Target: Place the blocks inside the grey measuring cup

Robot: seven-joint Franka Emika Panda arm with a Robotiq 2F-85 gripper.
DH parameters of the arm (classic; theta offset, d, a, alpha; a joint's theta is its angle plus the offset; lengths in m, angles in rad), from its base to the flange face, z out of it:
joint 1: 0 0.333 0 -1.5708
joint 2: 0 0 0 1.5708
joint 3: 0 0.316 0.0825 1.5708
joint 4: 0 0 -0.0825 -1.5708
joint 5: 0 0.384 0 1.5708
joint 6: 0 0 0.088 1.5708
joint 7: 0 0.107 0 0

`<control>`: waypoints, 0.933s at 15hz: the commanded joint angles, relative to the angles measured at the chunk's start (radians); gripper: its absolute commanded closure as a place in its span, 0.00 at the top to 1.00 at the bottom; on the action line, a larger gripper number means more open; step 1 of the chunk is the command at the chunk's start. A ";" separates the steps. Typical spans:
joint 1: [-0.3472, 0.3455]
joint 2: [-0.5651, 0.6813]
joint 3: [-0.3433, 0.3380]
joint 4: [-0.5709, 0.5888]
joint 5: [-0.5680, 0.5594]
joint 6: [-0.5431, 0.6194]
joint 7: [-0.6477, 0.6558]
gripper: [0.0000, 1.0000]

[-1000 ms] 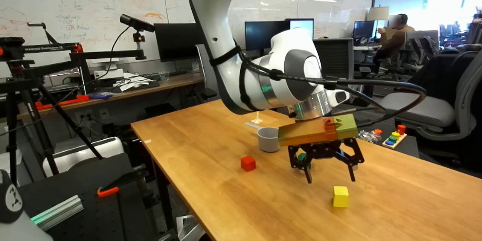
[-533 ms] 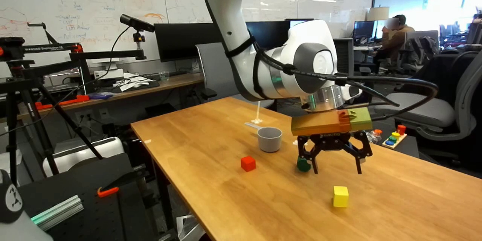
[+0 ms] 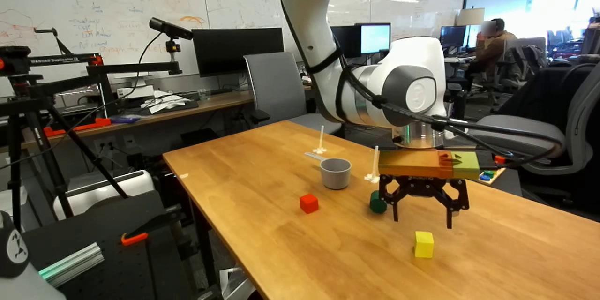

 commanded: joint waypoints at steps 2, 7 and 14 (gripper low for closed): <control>-0.022 0.064 0.012 0.108 0.041 -0.092 -0.041 1.00; -0.009 0.082 -0.003 0.117 0.029 -0.117 -0.024 1.00; 0.001 0.063 -0.012 0.079 0.024 -0.128 -0.005 1.00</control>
